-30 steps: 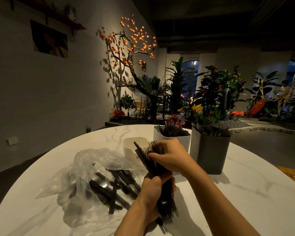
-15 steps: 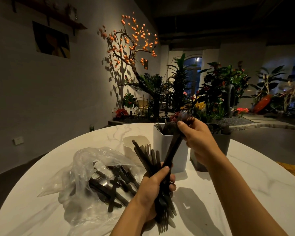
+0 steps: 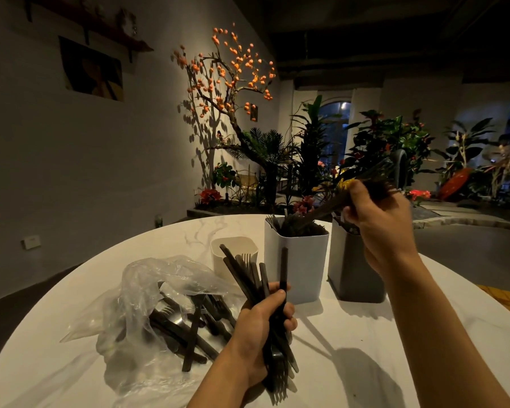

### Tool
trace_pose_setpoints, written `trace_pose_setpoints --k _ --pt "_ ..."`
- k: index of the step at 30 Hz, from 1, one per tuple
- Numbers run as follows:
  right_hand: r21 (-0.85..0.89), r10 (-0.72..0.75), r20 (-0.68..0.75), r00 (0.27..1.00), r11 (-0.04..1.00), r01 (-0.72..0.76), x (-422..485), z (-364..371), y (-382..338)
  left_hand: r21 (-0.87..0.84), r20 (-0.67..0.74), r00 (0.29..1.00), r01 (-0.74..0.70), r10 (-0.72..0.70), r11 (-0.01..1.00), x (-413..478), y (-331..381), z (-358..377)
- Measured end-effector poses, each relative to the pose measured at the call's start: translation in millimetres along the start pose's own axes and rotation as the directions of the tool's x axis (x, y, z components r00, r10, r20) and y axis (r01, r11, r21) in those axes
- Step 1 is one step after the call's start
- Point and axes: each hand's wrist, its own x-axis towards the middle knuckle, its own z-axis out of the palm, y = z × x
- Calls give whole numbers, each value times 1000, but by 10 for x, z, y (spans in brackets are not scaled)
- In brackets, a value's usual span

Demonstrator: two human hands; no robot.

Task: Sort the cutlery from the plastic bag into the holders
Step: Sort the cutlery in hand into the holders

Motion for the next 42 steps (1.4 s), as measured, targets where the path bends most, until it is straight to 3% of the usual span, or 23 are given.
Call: trace_pose_setpoints --k 7,11,15,19,25,28,32,37,42 --pt "-284 -108 21 994 953 110 64 10 319 22 -7 1000 15 -15 1000 3 -11 -8" --pt "-323 -88 53 995 941 101 51 103 492 30 -21 1000 17 -16 999 10 -12 -6" --pt "-220 -172 -136 976 965 140 70 139 448 23 -11 1000 29 -28 999 9 -1 -10" --pt "-263 -228 -225 947 950 166 91 82 401 25 -8 999 31 -31 999 16 -5 -16" --pt "-443 -198 20 980 877 186 21 192 498 38 -18 999 30 -29 999 10 -12 -4" --pt "-554 -110 130 985 816 164 11 286 637 43 -23 999 29 -28 999 4 -3 4" --pt "-704 -7 169 986 699 126 3 318 782 48 -26 999 35 -34 998 3 -3 3" --pt "-701 -8 133 991 706 100 39 251 728 40 -21 999 41 -40 998 -2 -4 7" --pt "-495 -236 -12 972 846 199 63 180 459 26 -24 998 53 -53 998 -3 4 4"
